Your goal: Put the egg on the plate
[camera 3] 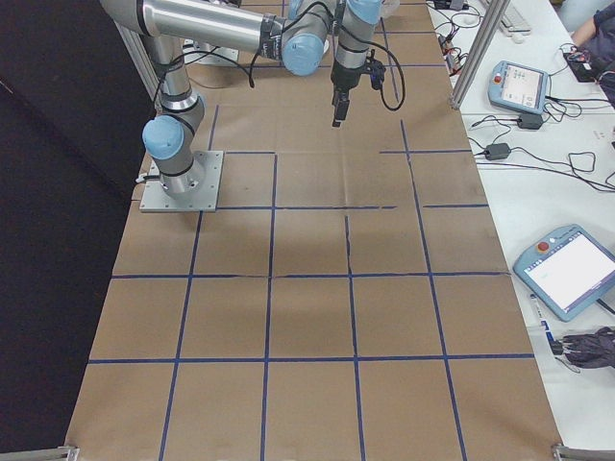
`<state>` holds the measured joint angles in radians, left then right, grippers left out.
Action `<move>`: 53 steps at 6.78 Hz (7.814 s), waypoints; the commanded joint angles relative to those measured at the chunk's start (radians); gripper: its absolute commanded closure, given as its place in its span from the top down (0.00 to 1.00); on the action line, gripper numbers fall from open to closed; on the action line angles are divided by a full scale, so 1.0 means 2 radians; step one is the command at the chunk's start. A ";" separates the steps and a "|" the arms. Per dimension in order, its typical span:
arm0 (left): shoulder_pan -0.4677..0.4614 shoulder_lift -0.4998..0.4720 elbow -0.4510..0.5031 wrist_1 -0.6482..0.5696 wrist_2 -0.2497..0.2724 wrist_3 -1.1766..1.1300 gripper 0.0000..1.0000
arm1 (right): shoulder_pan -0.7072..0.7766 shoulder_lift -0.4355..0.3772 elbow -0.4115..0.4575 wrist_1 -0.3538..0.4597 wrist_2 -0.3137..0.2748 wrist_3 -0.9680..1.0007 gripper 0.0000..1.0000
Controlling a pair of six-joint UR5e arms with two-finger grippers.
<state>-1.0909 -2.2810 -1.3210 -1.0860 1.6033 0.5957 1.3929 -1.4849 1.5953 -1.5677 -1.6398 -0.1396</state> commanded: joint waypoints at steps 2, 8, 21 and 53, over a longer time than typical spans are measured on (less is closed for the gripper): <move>0.000 0.000 0.002 -0.006 0.004 -0.007 0.41 | 0.000 0.000 0.000 0.000 0.000 0.000 1.00; -0.001 0.032 0.003 -0.028 -0.019 -0.016 0.00 | 0.000 0.000 0.000 0.000 0.000 0.000 1.00; -0.054 0.222 -0.297 -0.119 -0.098 -0.243 0.81 | 0.000 0.000 0.000 0.000 0.000 0.000 1.00; -0.001 -0.041 0.061 -0.002 -0.041 0.509 0.29 | 0.000 0.000 0.000 0.000 0.000 0.000 1.00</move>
<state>-1.0923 -2.3625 -1.1984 -1.0889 1.5189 1.6160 1.3929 -1.4849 1.5953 -1.5678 -1.6398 -0.1396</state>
